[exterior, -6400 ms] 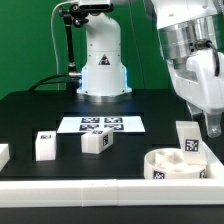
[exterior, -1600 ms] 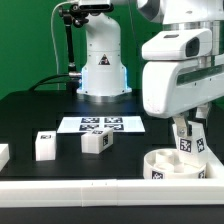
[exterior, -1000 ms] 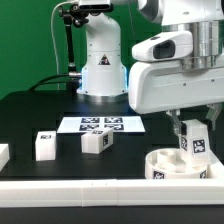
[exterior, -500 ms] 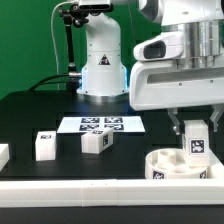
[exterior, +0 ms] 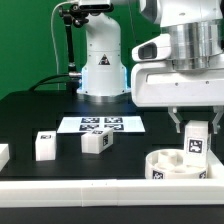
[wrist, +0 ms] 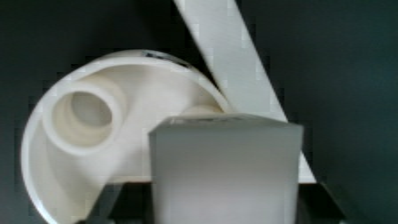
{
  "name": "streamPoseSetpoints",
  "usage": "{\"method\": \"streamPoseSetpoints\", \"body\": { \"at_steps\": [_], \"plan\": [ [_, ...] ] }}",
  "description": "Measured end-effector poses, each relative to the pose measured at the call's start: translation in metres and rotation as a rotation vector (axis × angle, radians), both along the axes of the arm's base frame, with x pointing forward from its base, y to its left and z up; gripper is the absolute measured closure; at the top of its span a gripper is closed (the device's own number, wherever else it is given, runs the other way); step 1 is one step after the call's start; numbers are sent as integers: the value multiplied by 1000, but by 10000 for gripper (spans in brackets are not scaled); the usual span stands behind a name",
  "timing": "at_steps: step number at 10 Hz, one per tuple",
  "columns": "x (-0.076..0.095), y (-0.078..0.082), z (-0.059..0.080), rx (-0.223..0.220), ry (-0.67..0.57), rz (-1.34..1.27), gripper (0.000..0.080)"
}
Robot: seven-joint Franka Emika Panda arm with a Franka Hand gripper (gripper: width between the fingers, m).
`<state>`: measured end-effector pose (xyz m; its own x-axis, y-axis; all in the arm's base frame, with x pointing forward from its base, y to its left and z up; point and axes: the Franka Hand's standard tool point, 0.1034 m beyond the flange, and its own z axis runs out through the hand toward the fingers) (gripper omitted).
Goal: Assemble stool
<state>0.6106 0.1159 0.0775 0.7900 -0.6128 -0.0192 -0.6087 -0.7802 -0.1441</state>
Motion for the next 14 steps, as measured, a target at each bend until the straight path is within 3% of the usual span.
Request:
{"method": "streamPoseSetpoints", "body": {
  "at_steps": [4, 6, 10, 11, 12, 13, 14],
  "plan": [
    [1, 1, 1, 73, 48, -358, 459],
    [1, 3, 1, 130, 95, -622, 459],
    [1, 4, 1, 152, 124, -769, 459],
    [1, 4, 1, 151, 124, -766, 367],
    [1, 5, 2, 149, 124, -742, 367],
    [2, 6, 6, 148, 117, -680, 204],
    [4, 6, 12, 149, 100, -631, 165]
  ]
}}
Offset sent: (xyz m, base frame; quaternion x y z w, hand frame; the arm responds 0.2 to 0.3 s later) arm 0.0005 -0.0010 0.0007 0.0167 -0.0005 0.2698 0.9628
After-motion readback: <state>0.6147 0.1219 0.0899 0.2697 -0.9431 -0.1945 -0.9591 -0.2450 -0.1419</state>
